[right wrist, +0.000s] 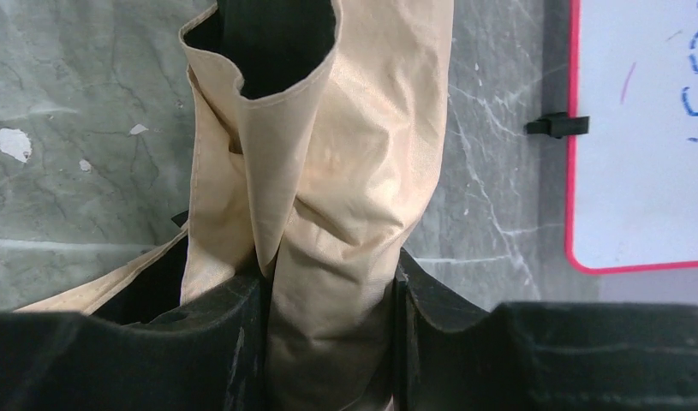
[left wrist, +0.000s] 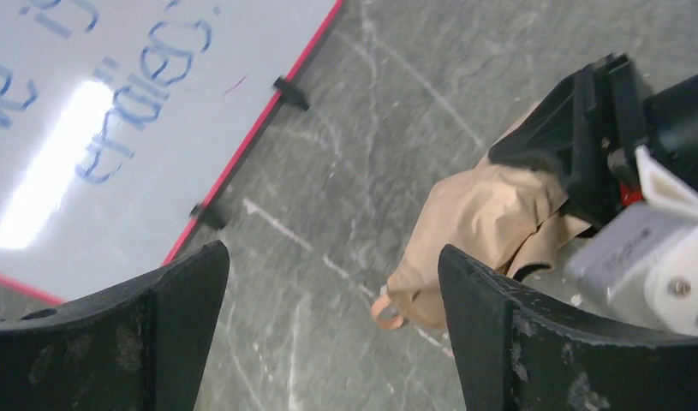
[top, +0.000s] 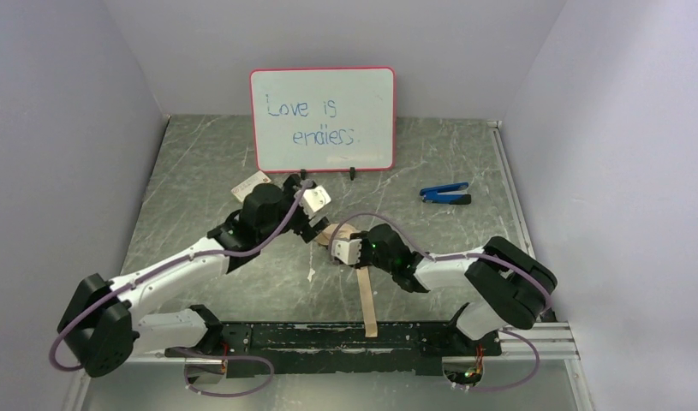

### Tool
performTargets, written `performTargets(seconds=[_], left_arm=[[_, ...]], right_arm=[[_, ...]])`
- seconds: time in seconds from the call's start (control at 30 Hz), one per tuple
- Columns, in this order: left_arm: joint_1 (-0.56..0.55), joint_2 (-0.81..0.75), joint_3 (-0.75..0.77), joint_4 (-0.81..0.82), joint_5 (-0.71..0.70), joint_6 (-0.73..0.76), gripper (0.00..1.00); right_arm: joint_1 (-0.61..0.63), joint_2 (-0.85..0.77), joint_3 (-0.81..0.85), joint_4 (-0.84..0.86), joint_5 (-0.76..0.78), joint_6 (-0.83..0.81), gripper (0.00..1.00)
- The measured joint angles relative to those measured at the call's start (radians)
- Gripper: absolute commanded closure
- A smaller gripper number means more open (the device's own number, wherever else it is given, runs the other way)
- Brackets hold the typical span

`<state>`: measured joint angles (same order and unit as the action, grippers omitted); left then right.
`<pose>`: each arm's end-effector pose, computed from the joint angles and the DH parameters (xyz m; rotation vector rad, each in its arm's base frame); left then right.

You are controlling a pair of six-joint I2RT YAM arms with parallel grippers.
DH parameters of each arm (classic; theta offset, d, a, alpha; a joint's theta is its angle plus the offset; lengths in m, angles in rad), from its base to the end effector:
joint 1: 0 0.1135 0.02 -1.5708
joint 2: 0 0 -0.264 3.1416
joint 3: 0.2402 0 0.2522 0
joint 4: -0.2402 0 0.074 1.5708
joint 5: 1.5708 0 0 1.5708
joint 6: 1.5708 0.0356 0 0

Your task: Put away the umbrella

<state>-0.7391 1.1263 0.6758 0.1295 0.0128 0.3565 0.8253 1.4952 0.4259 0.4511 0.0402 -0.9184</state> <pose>0.1897 -0.1735 0.2646 0.9975 1.6182 -0.2727 0.1772 0.1899 0.1273 -1.6618 1.4264 -0.0966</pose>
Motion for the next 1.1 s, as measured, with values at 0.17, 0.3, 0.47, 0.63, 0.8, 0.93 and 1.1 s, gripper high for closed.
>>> performTargets(seconds=[0.17, 0.3, 0.47, 0.63, 0.8, 0.93, 1.1], left_arm=[[0.012, 0.122, 0.115, -0.052, 0.146, 0.068, 0.06], [0.024, 0.204, 0.180, -0.120, 0.249, 0.131, 0.05], [0.029, 0.340, 0.286, -0.268, 0.406, 0.216, 0.06], [0.034, 0.510, 0.431, -0.443, 0.525, 0.298, 0.08], [0.064, 0.645, 0.531, -0.558, 0.608, 0.330, 0.08], [0.082, 0.726, 0.607, -0.624, 0.674, 0.337, 0.09], [0.084, 0.810, 0.663, -0.671, 0.718, 0.335, 0.10]], right_arm=[[0.060, 0.001, -0.051, 0.084, 0.103, -0.035, 0.82], [0.095, 0.005, -0.073, 0.122, 0.160, -0.053, 0.82], [0.140, 0.014, -0.100, 0.173, 0.223, -0.078, 0.82], [0.178, 0.024, -0.115, 0.203, 0.275, -0.092, 0.83], [0.214, 0.034, -0.128, 0.229, 0.322, -0.094, 0.83], [0.227, 0.035, -0.132, 0.234, 0.340, -0.092, 0.83], [0.235, 0.040, -0.132, 0.237, 0.352, -0.089, 0.83]])
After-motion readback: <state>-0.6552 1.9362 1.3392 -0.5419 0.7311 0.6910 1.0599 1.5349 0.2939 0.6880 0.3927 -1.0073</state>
